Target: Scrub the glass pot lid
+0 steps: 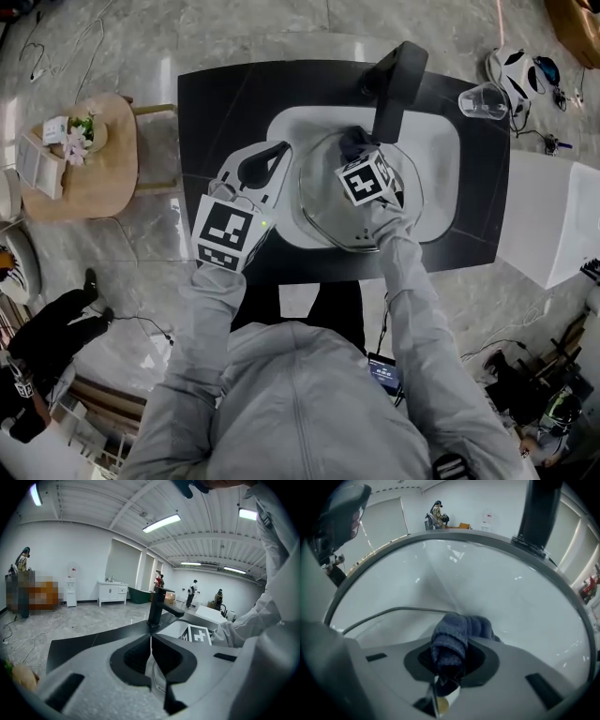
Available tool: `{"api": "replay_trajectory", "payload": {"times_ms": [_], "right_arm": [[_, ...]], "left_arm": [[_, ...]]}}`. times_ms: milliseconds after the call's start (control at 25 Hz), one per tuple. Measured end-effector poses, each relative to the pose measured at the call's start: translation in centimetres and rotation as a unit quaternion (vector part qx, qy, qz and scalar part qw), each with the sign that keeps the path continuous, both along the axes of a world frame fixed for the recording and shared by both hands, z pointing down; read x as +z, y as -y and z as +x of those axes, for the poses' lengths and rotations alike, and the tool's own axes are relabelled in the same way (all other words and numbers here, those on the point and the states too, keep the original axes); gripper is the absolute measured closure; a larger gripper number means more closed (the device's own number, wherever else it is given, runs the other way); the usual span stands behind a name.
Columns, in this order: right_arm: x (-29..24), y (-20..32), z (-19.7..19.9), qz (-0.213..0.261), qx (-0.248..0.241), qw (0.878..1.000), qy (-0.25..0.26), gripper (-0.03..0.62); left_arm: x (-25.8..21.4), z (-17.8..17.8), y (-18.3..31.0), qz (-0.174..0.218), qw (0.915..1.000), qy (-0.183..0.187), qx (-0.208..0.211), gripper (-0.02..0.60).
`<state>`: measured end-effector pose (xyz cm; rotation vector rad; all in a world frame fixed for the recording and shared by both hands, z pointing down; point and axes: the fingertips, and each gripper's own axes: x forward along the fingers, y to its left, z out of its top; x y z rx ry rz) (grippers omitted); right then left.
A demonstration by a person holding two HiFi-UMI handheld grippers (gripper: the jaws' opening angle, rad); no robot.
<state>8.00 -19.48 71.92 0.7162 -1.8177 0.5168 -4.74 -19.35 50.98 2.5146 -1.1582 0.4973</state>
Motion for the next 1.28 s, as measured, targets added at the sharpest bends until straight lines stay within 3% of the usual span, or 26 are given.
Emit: {"api": "replay_trajectory", "payload": {"times_ms": [440, 600, 800, 960, 1120, 1280], "right_arm": [[-0.7, -2.0, -6.1, -0.005, -0.067, 0.997, 0.029, 0.513], [-1.1, -3.0, -6.9, -0.007, -0.119, 0.992, 0.038, 0.513], [-1.1, -4.1, -4.9, -0.027, -0.181, 0.983, 0.020, 0.513], [-0.8, -4.4, -1.8, -0.042, -0.197, 0.979, -0.012, 0.513], [-0.4, -4.0, 1.6, -0.032, -0.194, 0.979, -0.049, 0.513], [-0.9, -4.0, 4.6, -0.048, -0.157, 0.984, -0.061, 0.513]], "left_arm": [[-0.1, 0.0, -0.8, -0.003, 0.9999, 0.007, -0.010, 0.552], [-0.2, -0.1, -0.7, -0.006, 0.9997, 0.005, -0.021, 0.552], [-0.4, 1.1, -0.5, -0.006, 0.9999, 0.006, -0.014, 0.552], [-0.7, 2.3, -0.5, -0.004, 1.0000, 0.006, 0.000, 0.552], [-0.8, 2.7, -0.6, -0.004, 0.9999, 0.007, 0.010, 0.552], [-0.9, 3.2, -0.4, -0.003, 0.9997, 0.008, 0.022, 0.552]]}}
